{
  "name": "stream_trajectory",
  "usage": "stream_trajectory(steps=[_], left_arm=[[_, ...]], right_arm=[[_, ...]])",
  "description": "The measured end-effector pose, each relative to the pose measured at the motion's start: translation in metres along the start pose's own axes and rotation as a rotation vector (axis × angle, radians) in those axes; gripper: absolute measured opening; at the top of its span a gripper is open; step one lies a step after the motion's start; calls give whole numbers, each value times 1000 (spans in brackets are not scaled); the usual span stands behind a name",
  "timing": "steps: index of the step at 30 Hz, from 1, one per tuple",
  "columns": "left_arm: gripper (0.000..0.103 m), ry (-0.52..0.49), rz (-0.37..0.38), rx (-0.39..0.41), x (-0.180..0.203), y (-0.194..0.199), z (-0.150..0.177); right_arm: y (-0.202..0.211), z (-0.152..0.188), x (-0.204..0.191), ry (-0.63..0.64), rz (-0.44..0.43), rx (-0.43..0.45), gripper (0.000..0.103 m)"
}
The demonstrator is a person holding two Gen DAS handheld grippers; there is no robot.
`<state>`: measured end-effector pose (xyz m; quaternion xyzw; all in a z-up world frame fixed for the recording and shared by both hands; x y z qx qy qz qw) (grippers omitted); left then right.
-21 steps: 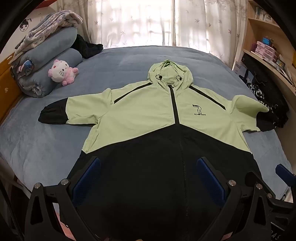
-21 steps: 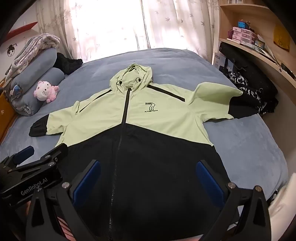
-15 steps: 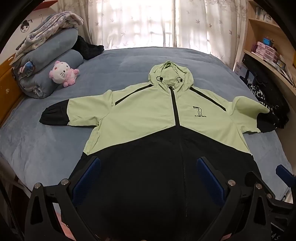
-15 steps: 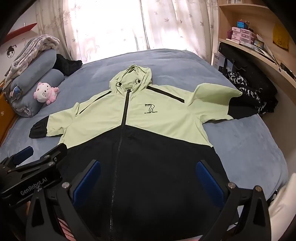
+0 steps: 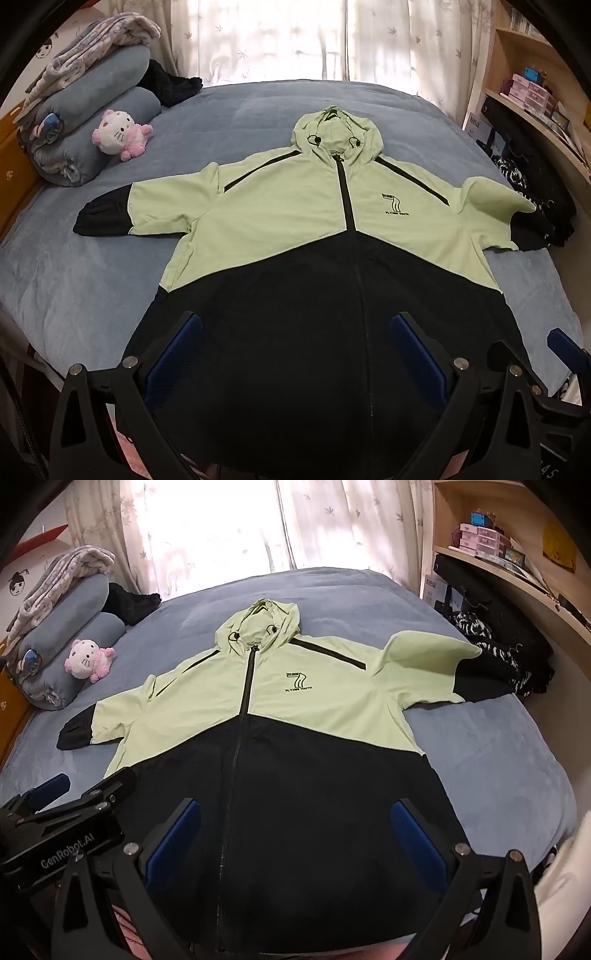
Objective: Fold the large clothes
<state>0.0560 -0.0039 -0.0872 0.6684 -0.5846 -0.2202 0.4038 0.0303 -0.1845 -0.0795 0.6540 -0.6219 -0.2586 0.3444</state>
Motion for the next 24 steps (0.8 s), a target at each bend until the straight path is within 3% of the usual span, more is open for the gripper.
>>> stream_trajectory(steps=[24], left_arm=[[101, -3, -25, 13, -4, 7, 9]], right_arm=[[6, 8, -6, -1, 3, -11, 103]])
Point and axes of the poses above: each gripper's, at about its wrist camera, not at the fingertips, and y roughly against the way its jaws point, x to its right, z to its underside, the point moved 10 cm from there along -y, roughly the way its jaws point, and after that the axes turned 15 degrees about y, right-handed, at the moved point
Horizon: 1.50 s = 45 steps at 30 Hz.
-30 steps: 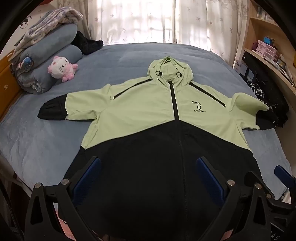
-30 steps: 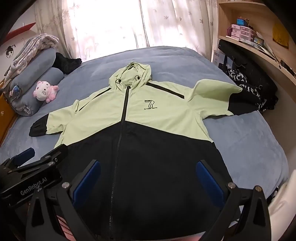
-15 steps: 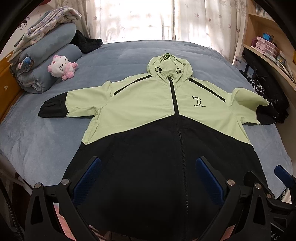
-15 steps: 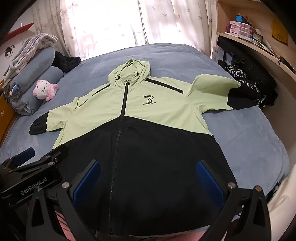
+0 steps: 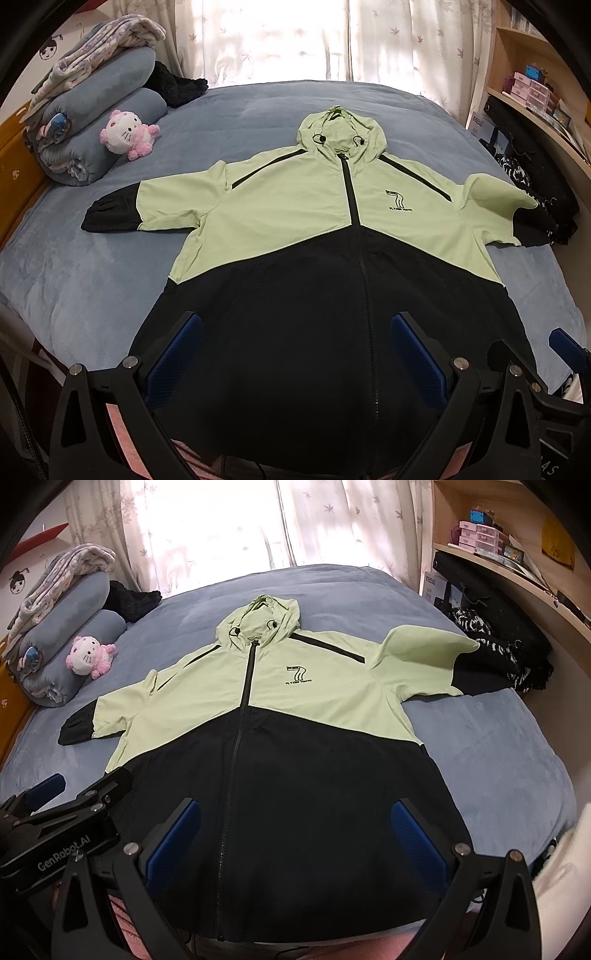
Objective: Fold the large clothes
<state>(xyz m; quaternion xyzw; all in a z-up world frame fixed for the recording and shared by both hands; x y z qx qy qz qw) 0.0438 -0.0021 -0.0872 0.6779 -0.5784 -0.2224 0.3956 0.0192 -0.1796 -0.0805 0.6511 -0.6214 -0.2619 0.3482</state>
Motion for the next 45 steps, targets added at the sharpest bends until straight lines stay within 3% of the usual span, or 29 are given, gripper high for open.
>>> stream_trajectory(steps=[45], left_arm=[[101, -27, -20, -8, 0, 1, 8]], right_arm=[[0, 9, 2, -9, -7, -7, 103]])
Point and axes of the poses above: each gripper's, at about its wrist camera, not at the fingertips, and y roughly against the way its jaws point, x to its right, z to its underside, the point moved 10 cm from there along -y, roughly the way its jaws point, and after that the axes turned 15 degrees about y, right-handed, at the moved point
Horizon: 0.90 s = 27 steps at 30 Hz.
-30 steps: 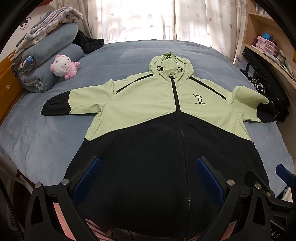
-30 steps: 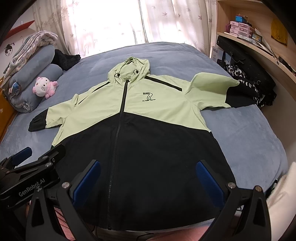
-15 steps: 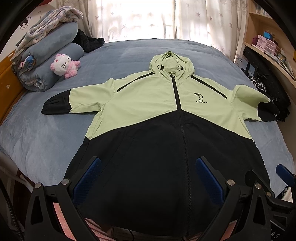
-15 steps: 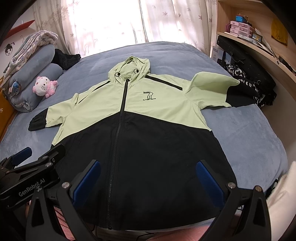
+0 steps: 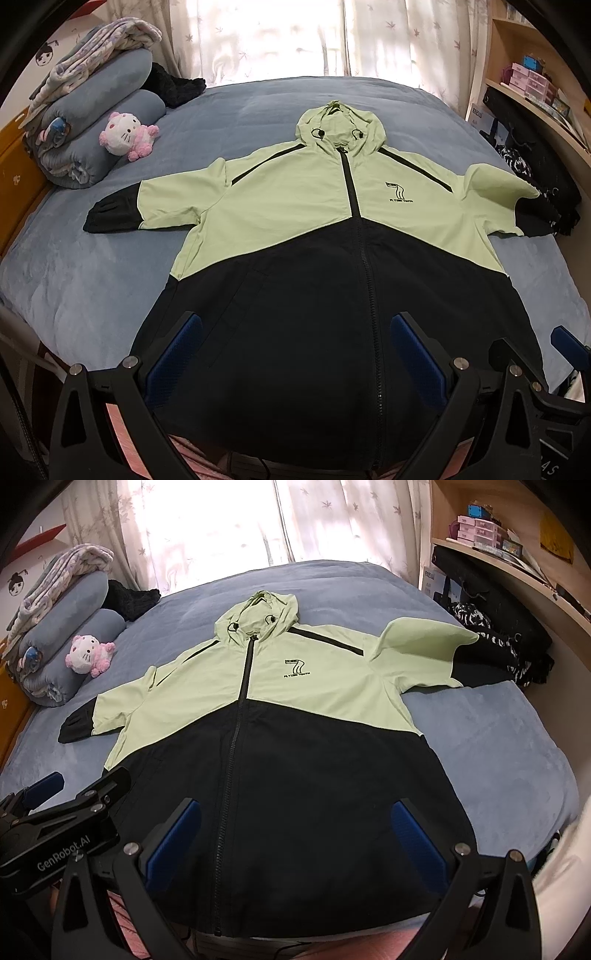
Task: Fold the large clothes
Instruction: 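Move the right tool toward the black cuff of the sleeve nearest it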
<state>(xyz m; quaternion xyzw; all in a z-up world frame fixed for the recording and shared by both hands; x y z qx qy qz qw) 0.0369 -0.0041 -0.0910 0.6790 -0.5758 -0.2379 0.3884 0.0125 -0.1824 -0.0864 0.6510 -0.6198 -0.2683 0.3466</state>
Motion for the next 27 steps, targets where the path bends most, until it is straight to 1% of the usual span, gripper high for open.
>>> stream_trajectory(steps=[3, 8, 11, 16, 17, 20, 23, 27], left_arm=[[101, -13, 3, -1, 5, 0, -2], [101, -37, 21, 5, 19, 2, -8], [101, -51, 47, 32, 30, 8, -17], [101, -83, 82, 89, 52, 22, -35], [101, -86, 102, 96, 58, 26, -40], [101, -87, 147, 125, 73, 35, -55], [101, -103, 155, 164, 85, 41, -67], [101, -117, 194, 183, 106, 44, -83]], right_arm=[[-3, 1, 4, -5, -4, 3, 103], [-3, -6, 14, -16, -16, 16, 103], [2, -11, 20, -12, -17, 35, 103], [14, -29, 36, 3, 27, 78, 103], [17, -34, 40, 1, 34, 89, 103], [29, -49, 56, -10, 65, 144, 103], [46, -67, 74, -26, 109, 220, 103], [67, -90, 94, -6, 165, 309, 103]])
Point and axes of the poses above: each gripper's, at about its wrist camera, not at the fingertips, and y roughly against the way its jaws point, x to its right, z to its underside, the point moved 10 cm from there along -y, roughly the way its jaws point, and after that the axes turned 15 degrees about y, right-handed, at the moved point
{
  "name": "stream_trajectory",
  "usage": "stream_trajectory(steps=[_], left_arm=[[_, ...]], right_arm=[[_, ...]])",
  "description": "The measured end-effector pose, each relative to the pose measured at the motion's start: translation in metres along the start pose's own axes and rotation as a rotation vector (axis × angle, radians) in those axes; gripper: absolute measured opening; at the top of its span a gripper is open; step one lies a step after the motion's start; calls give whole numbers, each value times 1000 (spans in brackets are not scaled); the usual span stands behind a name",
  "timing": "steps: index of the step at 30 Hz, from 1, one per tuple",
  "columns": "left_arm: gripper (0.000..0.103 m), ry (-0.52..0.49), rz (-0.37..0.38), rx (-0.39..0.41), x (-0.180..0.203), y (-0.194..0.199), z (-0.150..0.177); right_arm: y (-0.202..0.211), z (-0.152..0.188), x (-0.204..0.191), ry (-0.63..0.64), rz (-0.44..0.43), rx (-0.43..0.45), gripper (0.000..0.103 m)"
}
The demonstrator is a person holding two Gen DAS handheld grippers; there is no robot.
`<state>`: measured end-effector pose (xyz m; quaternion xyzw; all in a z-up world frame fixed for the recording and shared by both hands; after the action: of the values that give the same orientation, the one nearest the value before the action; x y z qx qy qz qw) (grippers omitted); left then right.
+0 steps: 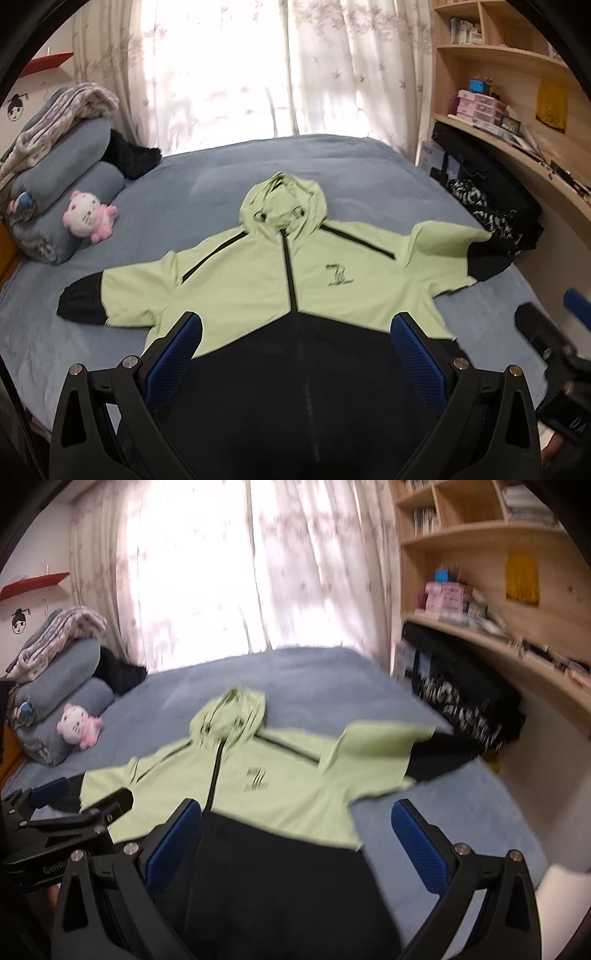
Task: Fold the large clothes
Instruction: 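Move the right tool toward the black cuff of the sleeve nearest it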
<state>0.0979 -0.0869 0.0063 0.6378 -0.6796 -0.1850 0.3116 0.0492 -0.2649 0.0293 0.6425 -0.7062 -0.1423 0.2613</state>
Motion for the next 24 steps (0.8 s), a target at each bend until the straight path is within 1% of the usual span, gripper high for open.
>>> stream_trajectory(steps=[2, 3, 5, 7, 9, 11, 13, 16, 18, 20, 22, 23, 24], left_arm=[[101, 4, 34, -2, 11, -2, -9], [101, 7, 51, 5, 16, -2, -14], [101, 15, 65, 57, 24, 0, -26], [101, 9, 71, 138, 35, 2, -42], [101, -10, 90, 173, 46, 1, -52], [101, -34, 92, 189, 58, -5, -61], [101, -49, 98, 209, 72, -13, -68], [101, -50, 114, 204, 91, -30, -79], [101, -35, 117, 192, 101, -46, -84], [101, -35, 109, 163, 111, -69, -86], [101, -28, 91, 129, 119, -94, -86], [101, -19, 76, 115, 121, -106, -85], [101, -10, 71, 93, 125, -121, -84]], right_arm=[[2, -12, 10, 21, 30, 36, 103], [0, -17, 14, 32, 30, 38, 103], [-7, -22, 18, 40, 2, 17, 103], [-18, -25, 26, 34, -24, -11, 103], [-27, -28, 34, 37, -38, -24, 103], [-35, -33, 46, 45, -20, -23, 103], [-41, -40, 61, 53, 16, -17, 103], [-57, -47, 88, 34, 70, -18, 103], [-76, -47, 112, 7, 108, -38, 103], [-99, -41, 132, -18, 115, -82, 103], [-126, -29, 152, -65, 92, -121, 103], [-136, -22, 162, -88, 95, -136, 100], [-152, -14, 176, -117, 100, -159, 96]])
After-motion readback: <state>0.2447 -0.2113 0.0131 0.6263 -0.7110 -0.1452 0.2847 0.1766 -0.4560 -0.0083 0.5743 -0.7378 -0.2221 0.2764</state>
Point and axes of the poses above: each gripper's, at about its wrist camera, not at the fingertips, and y roughly against the way its jaws point, x to its right, z to its underside, the point moved 10 cm from there along -y, roughly the way its jaws point, and after that the axes turned 15 degrees about y, right-handed, at the moved point
